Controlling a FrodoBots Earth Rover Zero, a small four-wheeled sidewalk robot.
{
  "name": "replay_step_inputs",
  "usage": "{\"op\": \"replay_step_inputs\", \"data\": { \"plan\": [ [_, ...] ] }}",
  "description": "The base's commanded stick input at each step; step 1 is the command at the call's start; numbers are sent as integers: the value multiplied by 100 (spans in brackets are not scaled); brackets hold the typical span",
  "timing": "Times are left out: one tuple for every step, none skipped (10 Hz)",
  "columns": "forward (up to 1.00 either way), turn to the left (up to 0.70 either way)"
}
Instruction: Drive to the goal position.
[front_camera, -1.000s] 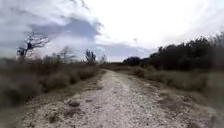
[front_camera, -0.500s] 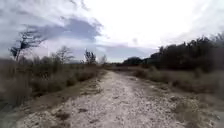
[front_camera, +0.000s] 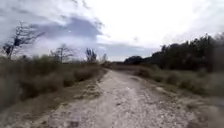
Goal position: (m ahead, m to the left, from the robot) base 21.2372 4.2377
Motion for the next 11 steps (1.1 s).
{"op": "replay_step_inputs", "data": {
  "plan": [
    [70,0],
    [70,-32],
    [70,-35],
    [70,-35],
    [70,-35],
    [70,-15],
    [70,0],
    [70,0],
    [70,0],
    [70,0],
    [70,0]
  ]
}}
